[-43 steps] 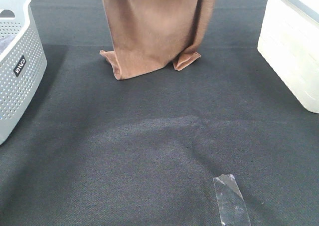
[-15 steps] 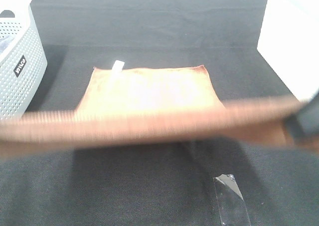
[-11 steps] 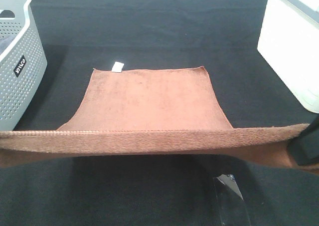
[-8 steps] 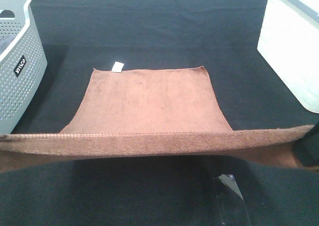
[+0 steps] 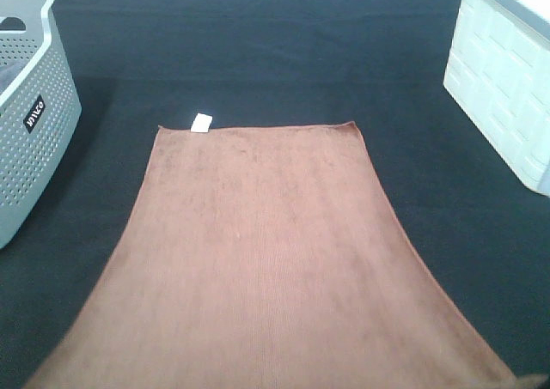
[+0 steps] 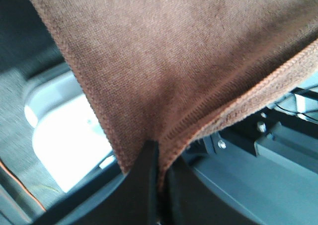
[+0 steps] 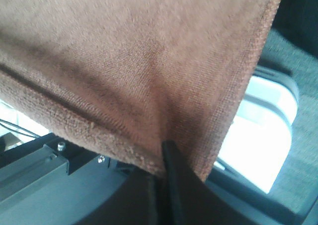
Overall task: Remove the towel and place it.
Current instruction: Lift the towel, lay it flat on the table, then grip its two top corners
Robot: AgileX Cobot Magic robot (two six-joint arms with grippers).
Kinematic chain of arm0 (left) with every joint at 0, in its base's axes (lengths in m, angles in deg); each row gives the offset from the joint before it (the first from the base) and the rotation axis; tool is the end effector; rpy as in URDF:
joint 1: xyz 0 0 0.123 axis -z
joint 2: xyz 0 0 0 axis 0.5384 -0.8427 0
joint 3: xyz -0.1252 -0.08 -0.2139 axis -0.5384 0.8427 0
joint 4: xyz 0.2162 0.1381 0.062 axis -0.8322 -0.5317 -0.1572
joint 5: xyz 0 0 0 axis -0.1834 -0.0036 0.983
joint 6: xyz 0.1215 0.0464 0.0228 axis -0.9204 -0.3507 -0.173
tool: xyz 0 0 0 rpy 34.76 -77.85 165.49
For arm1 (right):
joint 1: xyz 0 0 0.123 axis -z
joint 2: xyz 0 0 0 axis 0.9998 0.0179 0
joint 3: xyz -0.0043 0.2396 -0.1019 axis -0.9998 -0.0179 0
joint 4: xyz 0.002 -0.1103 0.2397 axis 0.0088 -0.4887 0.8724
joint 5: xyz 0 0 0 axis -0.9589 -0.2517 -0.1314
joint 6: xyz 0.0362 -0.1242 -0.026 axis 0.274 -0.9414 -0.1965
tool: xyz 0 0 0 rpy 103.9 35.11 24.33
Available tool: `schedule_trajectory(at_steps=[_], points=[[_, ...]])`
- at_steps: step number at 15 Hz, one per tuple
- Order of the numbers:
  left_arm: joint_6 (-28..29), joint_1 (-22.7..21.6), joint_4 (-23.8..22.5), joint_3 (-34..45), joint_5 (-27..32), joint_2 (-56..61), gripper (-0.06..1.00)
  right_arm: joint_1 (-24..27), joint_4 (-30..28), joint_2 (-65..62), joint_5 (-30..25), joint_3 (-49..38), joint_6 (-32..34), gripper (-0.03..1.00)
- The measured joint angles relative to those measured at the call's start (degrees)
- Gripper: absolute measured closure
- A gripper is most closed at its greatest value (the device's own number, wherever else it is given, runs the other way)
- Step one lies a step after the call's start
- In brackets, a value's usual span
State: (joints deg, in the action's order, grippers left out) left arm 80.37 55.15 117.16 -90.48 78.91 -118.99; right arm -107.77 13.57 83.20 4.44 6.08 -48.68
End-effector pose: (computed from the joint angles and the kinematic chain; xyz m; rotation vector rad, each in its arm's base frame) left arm 0.1166 -0.1198 0.1750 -0.4378 -2.9779 0.8222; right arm 0.1175 0.1033 0.1783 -0.3030 3.0188 0.7560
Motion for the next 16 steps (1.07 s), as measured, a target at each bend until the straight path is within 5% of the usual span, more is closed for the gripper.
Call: schedule_trajectory(at_steps=[6,10,16], points=[[-0.8,0.0,0.11,1.15,0.0,-7.16,0.94,0.0,0.52,10.54,0.57,-0.52,-3.38,0.97],[-5.84,0.52,0.74,1.15,-2.98,-19.31,0.94,0.11,0.92,24.01,8.42,-0.57,-9.68,0.97],[-6.13,10.6,-0.29,-2.01,-8.82,-28.99,0.94,0.11,7.79,33.0,15.41,-2.64,-18.79,0.97]])
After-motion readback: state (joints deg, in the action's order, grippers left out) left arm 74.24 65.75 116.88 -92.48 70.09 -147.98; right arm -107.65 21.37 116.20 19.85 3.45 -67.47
